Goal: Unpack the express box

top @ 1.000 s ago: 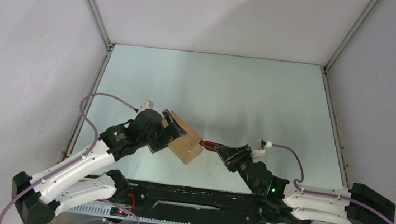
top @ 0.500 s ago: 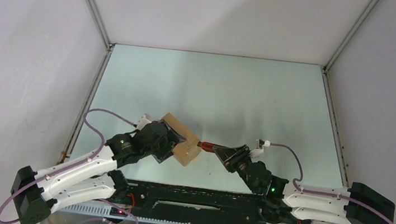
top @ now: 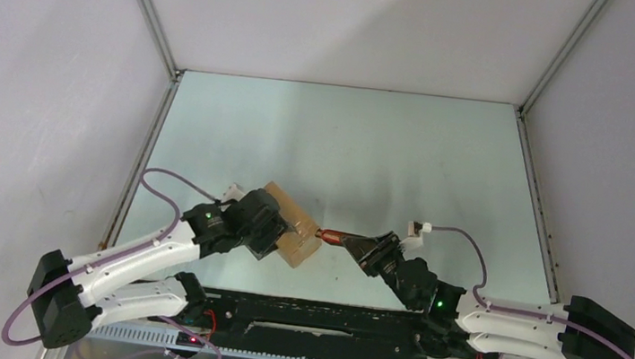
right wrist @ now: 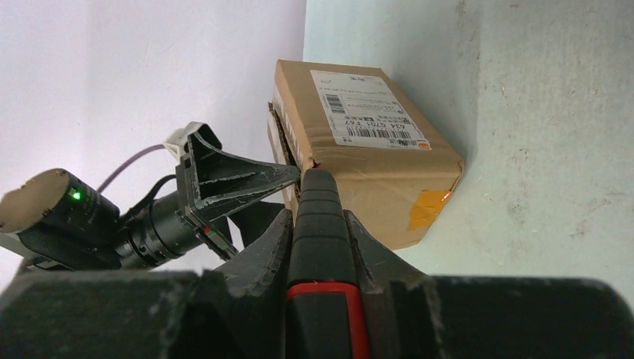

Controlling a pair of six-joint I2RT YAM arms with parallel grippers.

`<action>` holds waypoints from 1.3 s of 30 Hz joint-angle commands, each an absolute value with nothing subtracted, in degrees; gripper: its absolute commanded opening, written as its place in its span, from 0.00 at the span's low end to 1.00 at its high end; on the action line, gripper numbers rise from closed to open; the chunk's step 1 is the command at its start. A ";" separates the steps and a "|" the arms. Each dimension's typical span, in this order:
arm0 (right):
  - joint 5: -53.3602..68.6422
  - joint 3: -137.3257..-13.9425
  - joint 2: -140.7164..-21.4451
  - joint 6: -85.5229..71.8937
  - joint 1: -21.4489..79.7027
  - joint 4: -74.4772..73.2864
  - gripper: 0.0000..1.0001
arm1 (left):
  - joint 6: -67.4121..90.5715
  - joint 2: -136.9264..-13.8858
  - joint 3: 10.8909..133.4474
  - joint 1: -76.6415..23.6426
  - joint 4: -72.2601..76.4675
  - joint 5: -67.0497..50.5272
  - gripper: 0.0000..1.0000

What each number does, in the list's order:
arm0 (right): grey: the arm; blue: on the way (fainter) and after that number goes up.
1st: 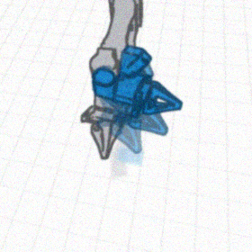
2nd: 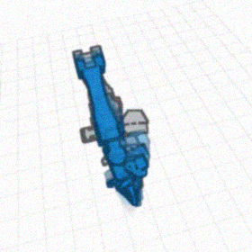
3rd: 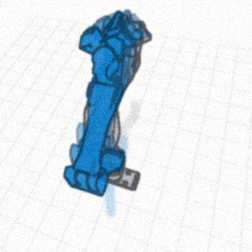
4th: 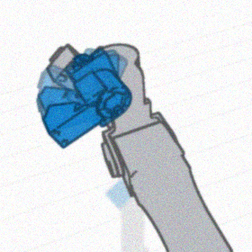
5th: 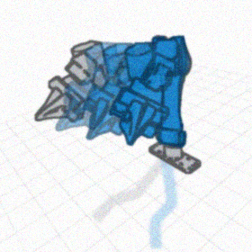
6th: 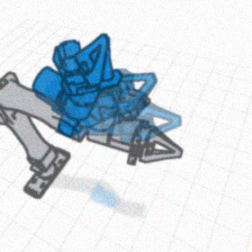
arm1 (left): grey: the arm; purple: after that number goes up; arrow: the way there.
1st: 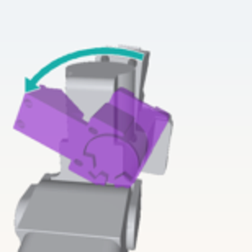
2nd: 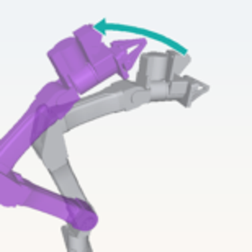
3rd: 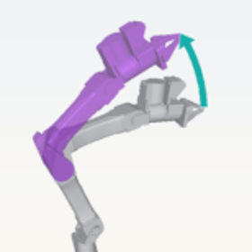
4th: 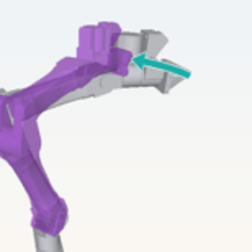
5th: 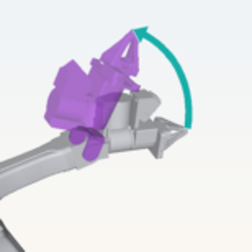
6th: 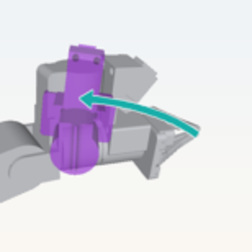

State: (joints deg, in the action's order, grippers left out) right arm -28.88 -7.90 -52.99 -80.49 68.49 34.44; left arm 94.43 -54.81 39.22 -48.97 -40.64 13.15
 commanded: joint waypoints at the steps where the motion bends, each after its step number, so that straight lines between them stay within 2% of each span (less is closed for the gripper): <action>1: -24.99 -9.72 -53.81 -74.54 69.94 28.96 0.00 | 95.63 -56.53 44.95 -49.15 -47.31 16.78 0.60; 3: -24.71 -10.14 -54.37 -74.21 69.97 29.08 0.00 | 96.03 -57.29 45.70 -49.01 -47.97 16.59 0.54; 7: -24.25 -10.20 -55.63 -74.16 69.96 30.17 0.00 | 97.48 -59.91 46.71 -47.59 -50.21 13.81 0.21; 11: -23.65 -10.73 -56.38 -74.15 70.00 30.50 0.00 | 97.87 -62.38 48.47 -47.10 -52.45 12.98 0.07; 13: -22.97 -10.75 -56.75 -74.46 69.84 31.25 0.00 | 98.06 -62.37 48.25 -47.03 -51.37 12.58 0.05; 16: -22.68 -10.79 -56.26 -74.61 69.71 31.14 0.00 | 99.09 -60.22 46.63 -47.01 -47.89 13.13 0.18; 18: -22.68 -10.81 -55.65 -74.92 69.63 30.38 0.00 | 99.84 -58.83 46.64 -46.89 -47.76 14.70 0.20; 25: -20.31 -10.33 -54.97 -78.39 69.38 30.95 0.00 | 104.14 -56.95 48.03 -46.93 -50.60 20.13 0.00; 39: -18.03 -7.61 -47.89 -80.15 64.03 25.63 0.00 | 107.69 -54.90 44.25 -46.91 -51.70 21.77 0.00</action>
